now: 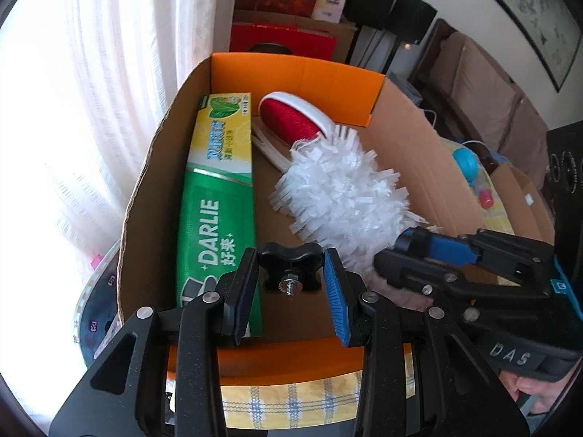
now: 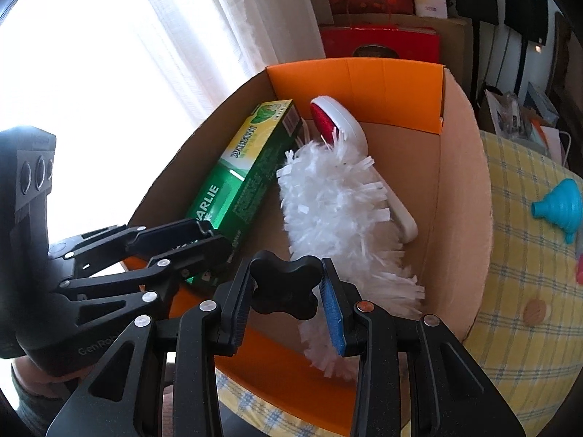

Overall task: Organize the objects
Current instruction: 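Open the right gripper to release the knob into the box, then withdraw the right tool from the box back over the table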

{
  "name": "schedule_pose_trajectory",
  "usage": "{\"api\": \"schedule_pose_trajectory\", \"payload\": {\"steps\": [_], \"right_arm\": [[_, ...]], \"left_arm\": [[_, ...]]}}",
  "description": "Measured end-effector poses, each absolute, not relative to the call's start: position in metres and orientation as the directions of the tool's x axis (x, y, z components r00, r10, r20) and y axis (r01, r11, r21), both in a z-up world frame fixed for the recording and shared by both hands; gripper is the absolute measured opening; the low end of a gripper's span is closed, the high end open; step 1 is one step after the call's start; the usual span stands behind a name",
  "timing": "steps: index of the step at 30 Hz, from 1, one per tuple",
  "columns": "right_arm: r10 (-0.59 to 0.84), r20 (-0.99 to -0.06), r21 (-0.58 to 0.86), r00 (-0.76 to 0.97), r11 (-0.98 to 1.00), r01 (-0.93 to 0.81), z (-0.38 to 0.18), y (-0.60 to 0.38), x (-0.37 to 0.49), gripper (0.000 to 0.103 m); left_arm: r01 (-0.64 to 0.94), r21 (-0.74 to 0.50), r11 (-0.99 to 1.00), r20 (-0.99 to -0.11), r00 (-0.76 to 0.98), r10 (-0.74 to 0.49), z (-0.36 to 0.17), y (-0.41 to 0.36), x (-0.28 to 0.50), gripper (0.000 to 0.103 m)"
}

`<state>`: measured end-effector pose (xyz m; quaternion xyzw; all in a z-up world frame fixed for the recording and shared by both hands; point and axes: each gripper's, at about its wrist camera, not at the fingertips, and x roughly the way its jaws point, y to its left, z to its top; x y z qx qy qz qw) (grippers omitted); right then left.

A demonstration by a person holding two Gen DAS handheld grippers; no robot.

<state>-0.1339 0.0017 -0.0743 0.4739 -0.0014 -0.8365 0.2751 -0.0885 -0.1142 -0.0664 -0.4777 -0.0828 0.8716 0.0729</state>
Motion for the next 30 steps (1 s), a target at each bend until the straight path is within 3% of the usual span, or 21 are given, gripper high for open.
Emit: {"api": "schedule_pose_trajectory", "payload": {"steps": [4, 8, 11, 13, 24, 26, 30], "right_arm": [[-0.471, -0.782, 0.286, -0.408, -0.853, 0.438, -0.073, 0.009, -0.137, 0.037], [-0.472, -0.779, 0.289, -0.413, -0.854, 0.432, -0.068, 0.011, -0.137, 0.042], [-0.477, -0.772, 0.291, -0.42, -0.853, 0.433, -0.064, 0.012, -0.135, 0.046], [-0.474, -0.766, 0.286, -0.434, -0.856, 0.431, -0.06, 0.015, -0.133, 0.051], [-0.407, -0.727, 0.2, -0.553, -0.896, 0.397, -0.025, 0.048, -0.115, 0.061], [-0.395, -0.723, 0.189, -0.567, -0.902, 0.387, -0.022, 0.054, -0.113, 0.063], [-0.362, -0.717, 0.168, -0.596, -0.919, 0.356, -0.017, 0.069, -0.11, 0.078]], "left_arm": [[-0.032, -0.233, -0.972, -0.823, -0.526, 0.215, -0.069, -0.121, -0.089, 0.034], [-0.027, -0.247, -0.969, -0.817, -0.532, 0.223, -0.066, -0.124, -0.088, 0.041], [-0.031, -0.264, -0.964, -0.806, -0.542, 0.238, -0.06, -0.125, -0.086, 0.051], [-0.023, -0.256, -0.967, -0.797, -0.561, 0.224, -0.054, -0.126, -0.083, 0.066], [-0.031, -0.25, -0.968, -0.762, -0.611, 0.217, -0.028, -0.13, -0.073, 0.07], [-0.043, -0.248, -0.968, -0.753, -0.62, 0.221, -0.023, -0.125, -0.069, 0.076], [-0.066, -0.241, -0.968, -0.737, -0.637, 0.226, -0.014, -0.114, -0.063, 0.083]]}}
